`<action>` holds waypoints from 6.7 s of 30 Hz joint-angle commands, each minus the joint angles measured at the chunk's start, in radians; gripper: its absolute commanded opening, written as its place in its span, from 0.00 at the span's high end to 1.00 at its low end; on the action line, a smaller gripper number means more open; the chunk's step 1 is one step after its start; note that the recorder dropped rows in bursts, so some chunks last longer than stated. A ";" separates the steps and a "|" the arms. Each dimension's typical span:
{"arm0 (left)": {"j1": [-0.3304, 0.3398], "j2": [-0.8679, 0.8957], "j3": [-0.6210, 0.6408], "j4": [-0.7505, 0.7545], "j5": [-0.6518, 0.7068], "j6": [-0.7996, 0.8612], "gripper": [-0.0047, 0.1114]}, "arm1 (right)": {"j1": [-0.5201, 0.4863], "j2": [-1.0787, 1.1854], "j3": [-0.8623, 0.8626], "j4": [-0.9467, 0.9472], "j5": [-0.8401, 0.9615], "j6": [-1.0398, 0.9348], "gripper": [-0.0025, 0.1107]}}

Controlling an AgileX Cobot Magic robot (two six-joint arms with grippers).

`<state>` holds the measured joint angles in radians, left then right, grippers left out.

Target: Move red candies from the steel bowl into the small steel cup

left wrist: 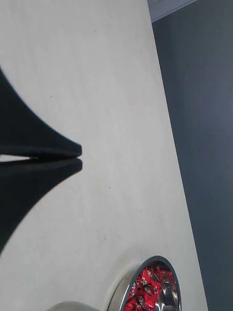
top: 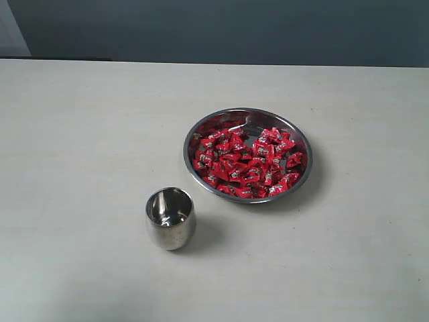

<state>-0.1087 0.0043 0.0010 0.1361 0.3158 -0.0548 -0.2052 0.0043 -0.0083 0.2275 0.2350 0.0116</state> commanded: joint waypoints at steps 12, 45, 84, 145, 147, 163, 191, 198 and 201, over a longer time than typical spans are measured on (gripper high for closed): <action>-0.007 -0.004 -0.001 -0.001 -0.007 -0.006 0.96 | -0.004 -0.004 0.008 0.663 -0.110 0.051 0.98; -0.007 -0.004 -0.001 -0.001 -0.007 -0.006 0.96 | 0.208 1.425 -1.086 0.629 0.551 -0.866 0.98; -0.007 -0.004 -0.001 -0.001 -0.007 -0.006 0.96 | 0.545 2.043 -1.348 -0.161 0.556 -0.393 0.72; -0.007 -0.004 -0.001 -0.001 -0.007 -0.006 0.96 | 0.552 1.896 -1.348 0.373 0.721 -0.658 0.98; -0.007 -0.004 -0.001 -0.001 -0.007 -0.006 0.96 | 0.571 1.885 -1.348 0.416 0.744 -0.704 0.98; -0.007 -0.004 -0.001 -0.001 -0.007 -0.006 0.96 | 0.817 1.875 -1.348 0.355 0.748 -0.704 0.98; -0.007 -0.004 -0.001 -0.001 -0.007 -0.006 0.96 | 0.905 1.875 -1.348 0.359 0.760 -0.704 0.84; -0.007 -0.004 -0.001 -0.001 -0.007 -0.006 0.96 | 0.905 1.875 -1.351 0.361 0.749 -0.704 0.78; -0.007 -0.004 -0.001 -0.001 -0.007 -0.006 0.96 | 0.891 1.868 -1.365 0.271 0.720 -0.612 0.78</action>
<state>-0.1087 0.0043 0.0010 0.1361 0.3158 -0.0548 0.7005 1.8883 -1.3559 0.5703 0.9882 -0.6705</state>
